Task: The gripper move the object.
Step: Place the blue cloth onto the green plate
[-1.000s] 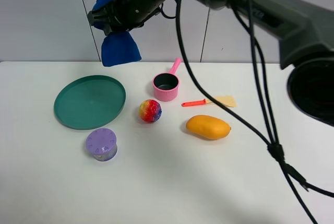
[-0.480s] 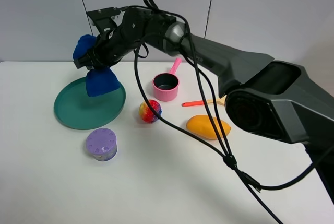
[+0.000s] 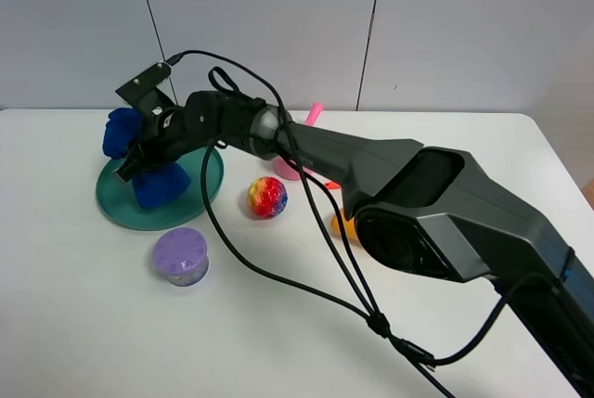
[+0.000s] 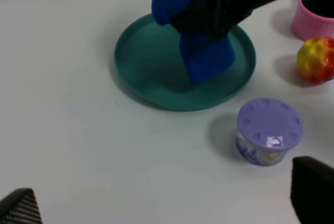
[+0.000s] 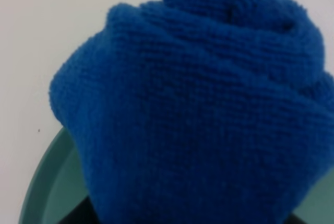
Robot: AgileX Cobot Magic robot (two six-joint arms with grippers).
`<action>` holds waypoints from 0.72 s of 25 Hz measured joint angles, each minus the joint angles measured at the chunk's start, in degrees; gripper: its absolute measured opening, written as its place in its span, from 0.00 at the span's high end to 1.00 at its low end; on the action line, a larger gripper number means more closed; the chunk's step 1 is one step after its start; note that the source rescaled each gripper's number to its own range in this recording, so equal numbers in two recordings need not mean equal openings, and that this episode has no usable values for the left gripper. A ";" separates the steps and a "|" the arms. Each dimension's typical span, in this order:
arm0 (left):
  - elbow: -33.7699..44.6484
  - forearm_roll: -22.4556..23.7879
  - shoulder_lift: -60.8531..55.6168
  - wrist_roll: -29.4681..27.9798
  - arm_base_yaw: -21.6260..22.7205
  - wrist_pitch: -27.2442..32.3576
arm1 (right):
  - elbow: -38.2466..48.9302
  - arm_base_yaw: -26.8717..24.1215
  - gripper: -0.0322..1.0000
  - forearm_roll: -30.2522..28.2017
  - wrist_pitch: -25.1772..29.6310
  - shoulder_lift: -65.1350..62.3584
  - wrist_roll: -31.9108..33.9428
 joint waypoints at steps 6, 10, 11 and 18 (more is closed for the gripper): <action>0.00 0.00 0.00 0.00 0.00 0.00 | 0.00 0.00 0.96 -0.24 -3.14 1.83 0.01; 0.00 0.00 0.00 0.00 0.00 0.00 | 0.00 -0.05 0.96 -0.24 -3.09 2.31 0.01; 0.00 0.00 0.00 0.00 0.00 0.00 | 0.00 -0.05 0.96 -0.24 -3.14 2.31 0.01; 0.00 0.00 0.00 0.00 0.00 0.00 | 0.00 -0.05 0.51 -0.86 -4.50 2.31 0.01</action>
